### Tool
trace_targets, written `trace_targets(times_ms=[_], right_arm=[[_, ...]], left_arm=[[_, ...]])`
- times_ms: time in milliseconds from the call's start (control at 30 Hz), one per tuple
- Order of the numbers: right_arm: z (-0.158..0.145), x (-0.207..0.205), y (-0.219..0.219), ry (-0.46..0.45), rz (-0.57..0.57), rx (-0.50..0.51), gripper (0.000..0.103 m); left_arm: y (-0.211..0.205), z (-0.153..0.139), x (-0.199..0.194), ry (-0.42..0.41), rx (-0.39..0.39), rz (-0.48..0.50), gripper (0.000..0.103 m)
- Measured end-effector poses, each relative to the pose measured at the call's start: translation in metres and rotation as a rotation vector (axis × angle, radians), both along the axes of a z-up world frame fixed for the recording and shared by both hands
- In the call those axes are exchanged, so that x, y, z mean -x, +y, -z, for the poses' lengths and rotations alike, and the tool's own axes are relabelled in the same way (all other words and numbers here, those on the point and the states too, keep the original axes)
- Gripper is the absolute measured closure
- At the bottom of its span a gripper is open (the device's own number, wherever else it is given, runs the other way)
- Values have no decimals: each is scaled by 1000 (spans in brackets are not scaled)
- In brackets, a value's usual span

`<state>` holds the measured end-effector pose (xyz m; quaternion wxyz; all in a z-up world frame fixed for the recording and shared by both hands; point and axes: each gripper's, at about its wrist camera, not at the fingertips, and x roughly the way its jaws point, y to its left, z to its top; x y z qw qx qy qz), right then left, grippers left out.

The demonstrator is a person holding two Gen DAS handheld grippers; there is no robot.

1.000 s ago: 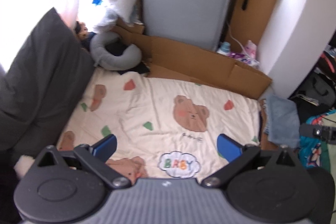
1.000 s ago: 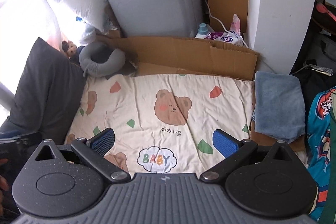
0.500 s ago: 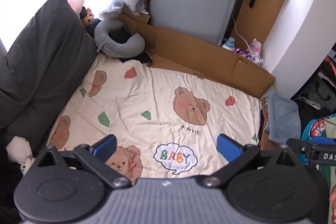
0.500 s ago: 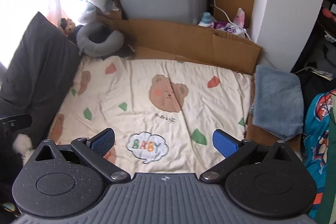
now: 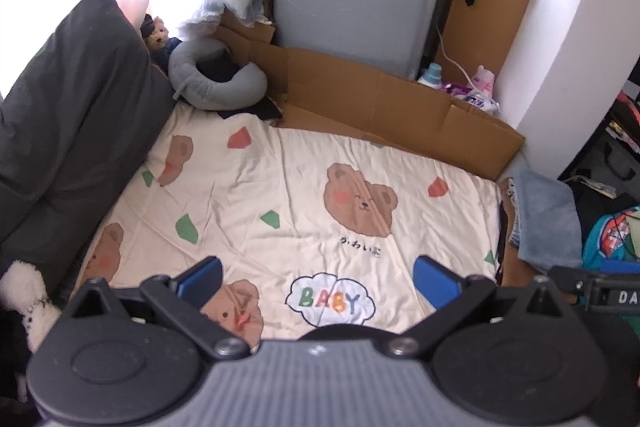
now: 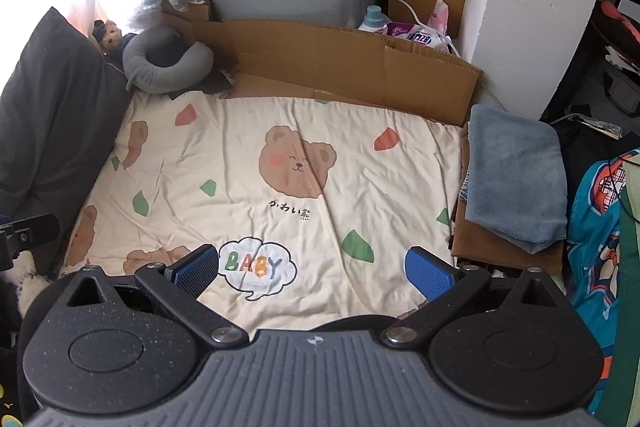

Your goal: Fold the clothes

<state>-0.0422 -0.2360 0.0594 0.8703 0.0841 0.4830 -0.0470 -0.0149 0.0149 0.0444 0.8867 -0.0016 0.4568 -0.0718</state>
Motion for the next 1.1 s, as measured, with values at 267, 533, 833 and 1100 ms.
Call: trace_targets(times_ms=[267,533,833,1100], right_arm=[[13,4,-1,7,-16,45,0],[16,6,-9,-6,13,15,0],[20,8,-22,-26,32,-70,0],[22,6,-21,-8,20,-63,0]], left_arm=[[-7,29,-4,59,20,6,1],[-11,39,-7,68,30,-13,1],[-7,41,-10,77,89,-47,1],[-19,40,-9,65,41,-14,1]])
